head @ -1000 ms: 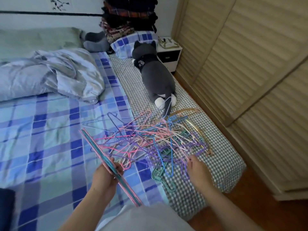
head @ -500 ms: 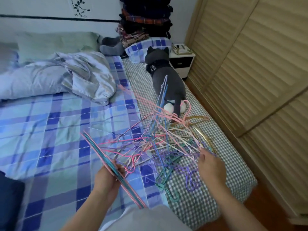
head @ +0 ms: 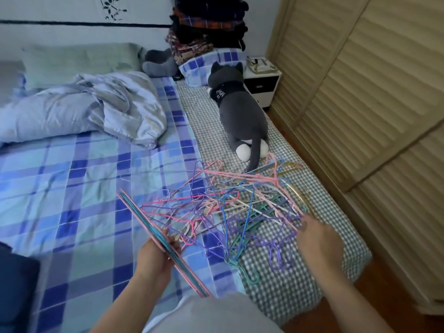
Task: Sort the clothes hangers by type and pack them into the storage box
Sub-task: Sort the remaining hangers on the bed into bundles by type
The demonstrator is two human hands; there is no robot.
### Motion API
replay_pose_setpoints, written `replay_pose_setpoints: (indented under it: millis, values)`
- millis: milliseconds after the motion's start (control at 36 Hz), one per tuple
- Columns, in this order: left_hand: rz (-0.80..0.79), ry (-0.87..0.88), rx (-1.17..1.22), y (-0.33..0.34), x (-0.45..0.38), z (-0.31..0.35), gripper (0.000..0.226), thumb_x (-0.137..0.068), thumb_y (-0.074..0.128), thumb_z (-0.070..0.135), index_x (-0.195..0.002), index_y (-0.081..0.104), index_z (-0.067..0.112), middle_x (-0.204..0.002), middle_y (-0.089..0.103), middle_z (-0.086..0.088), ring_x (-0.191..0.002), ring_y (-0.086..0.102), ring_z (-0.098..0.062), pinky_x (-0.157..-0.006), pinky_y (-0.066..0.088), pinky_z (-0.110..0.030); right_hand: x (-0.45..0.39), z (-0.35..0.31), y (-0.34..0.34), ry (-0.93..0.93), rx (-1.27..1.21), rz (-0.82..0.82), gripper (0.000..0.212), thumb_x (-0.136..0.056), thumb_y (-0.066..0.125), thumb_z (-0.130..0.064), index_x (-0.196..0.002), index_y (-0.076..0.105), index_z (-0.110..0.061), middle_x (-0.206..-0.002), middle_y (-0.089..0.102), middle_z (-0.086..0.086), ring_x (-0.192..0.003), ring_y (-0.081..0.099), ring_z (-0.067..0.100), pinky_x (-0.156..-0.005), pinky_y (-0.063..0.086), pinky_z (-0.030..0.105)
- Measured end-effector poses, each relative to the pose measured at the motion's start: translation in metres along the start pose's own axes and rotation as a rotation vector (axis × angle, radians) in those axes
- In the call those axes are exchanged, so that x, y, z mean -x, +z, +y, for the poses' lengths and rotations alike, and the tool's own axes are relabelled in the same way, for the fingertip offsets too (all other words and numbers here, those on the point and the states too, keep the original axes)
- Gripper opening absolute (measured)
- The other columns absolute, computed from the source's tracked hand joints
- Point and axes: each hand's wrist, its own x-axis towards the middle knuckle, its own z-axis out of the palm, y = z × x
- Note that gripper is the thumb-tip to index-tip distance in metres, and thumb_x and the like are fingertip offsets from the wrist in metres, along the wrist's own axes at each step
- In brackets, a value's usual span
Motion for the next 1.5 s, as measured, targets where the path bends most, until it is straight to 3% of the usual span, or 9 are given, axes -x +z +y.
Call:
replay_pose_setpoints:
  millis: [167,306,556,667,778,889,1056,1194,1500]
  values:
    - [0.008,-0.023,-0.015,0.004,0.000,0.000,0.024,-0.103,0.042,0.004,-0.084,0.055,0.011,-0.072,0.050,-0.008,-0.064,0.049,-0.021,-0.055,0.054,-0.028,0.003,-0.002,-0.009,0.027,0.003,-0.209,0.023,-0.092,0.050,-0.024,-0.104,0.070,-0.020,-0.102,0.072,0.008,-0.097,0.064,0.029,-0.079,0.052,0.036]
    - [-0.023,-0.034,-0.026,-0.002,-0.005,0.000,0.025,-0.103,0.041,0.005,-0.083,0.053,0.013,-0.074,0.049,-0.008,-0.064,0.048,-0.022,-0.069,0.048,-0.035,0.000,-0.005,-0.034,0.074,0.041,-0.323,0.028,-0.096,0.044,-0.026,-0.103,0.070,-0.018,-0.107,0.070,0.007,-0.096,0.066,0.029,-0.079,0.049,0.033]
    - [-0.012,-0.036,-0.044,-0.006,-0.007,-0.003,0.023,-0.103,0.042,0.007,-0.085,0.056,0.011,-0.075,0.050,-0.009,-0.068,0.050,-0.023,-0.074,0.049,-0.038,0.001,-0.010,-0.053,0.047,-0.137,-0.115,0.030,-0.102,0.041,-0.026,-0.092,0.067,-0.015,-0.090,0.066,0.013,-0.081,0.056,0.031,-0.073,0.044,0.036]
    - [-0.033,-0.039,-0.016,-0.011,-0.007,-0.004,0.024,-0.105,0.042,0.010,-0.086,0.056,0.013,-0.072,0.052,-0.007,-0.066,0.050,-0.022,-0.076,0.049,-0.038,-0.002,-0.009,-0.033,0.095,-0.470,-0.182,0.028,-0.102,0.047,-0.022,-0.086,0.070,-0.020,-0.078,0.064,0.007,-0.069,0.057,0.027,-0.062,0.045,0.033]
    - [-0.038,-0.032,-0.020,-0.016,-0.007,-0.001,0.023,-0.105,0.043,0.012,-0.086,0.056,0.015,-0.069,0.052,-0.005,-0.062,0.051,-0.019,-0.070,0.048,-0.034,-0.011,-0.002,-0.027,0.373,-1.139,-0.459,0.027,-0.106,0.044,-0.017,-0.098,0.067,-0.005,-0.045,0.031,-0.005,-0.035,0.025,0.009,-0.037,0.026,0.019]
    - [-0.046,-0.031,-0.003,-0.020,-0.006,0.001,0.025,-0.103,0.043,0.011,-0.080,0.052,0.016,-0.068,0.046,-0.002,-0.059,0.045,-0.016,-0.065,0.043,-0.030,-0.021,0.012,-0.030,0.511,-1.536,-0.935,0.019,-0.101,0.046,-0.014,-0.102,0.059,-0.002,-0.043,0.020,-0.007,-0.027,0.016,0.004,-0.027,0.020,0.015]
    - [0.024,-0.007,0.034,-0.018,0.004,0.006,0.025,-0.104,0.044,0.008,-0.082,0.053,0.013,-0.069,0.050,-0.005,-0.063,0.047,-0.019,-0.066,0.045,-0.032,-0.011,-0.004,0.008,0.543,-1.818,-1.367,0.056,-0.045,0.096,0.006,-0.095,0.069,0.005,-0.044,0.025,-0.004,-0.025,0.022,0.006,-0.024,0.020,0.018]
    - [0.082,-0.010,0.075,-0.020,0.010,0.009,0.024,-0.102,0.044,0.004,-0.081,0.053,0.013,-0.068,0.048,-0.006,-0.060,0.047,-0.019,-0.055,0.051,-0.029,0.008,-0.045,0.039,0.720,-1.775,-1.398,0.013,-0.091,0.056,-0.004,-0.098,0.063,0.005,-0.045,0.026,-0.005,-0.024,0.022,0.006,-0.022,0.023,0.019]
    - [0.104,0.007,0.136,-0.039,0.000,0.009,0.025,-0.099,0.042,0.001,-0.080,0.051,0.016,-0.062,0.048,-0.003,-0.055,0.047,-0.017,-0.062,0.042,-0.030,0.007,-0.064,0.058,0.780,-1.587,-1.272,0.029,-0.105,0.035,-0.006,-0.093,0.058,0.006,-0.041,0.024,-0.004,-0.025,0.020,0.005,-0.025,0.017,0.015]
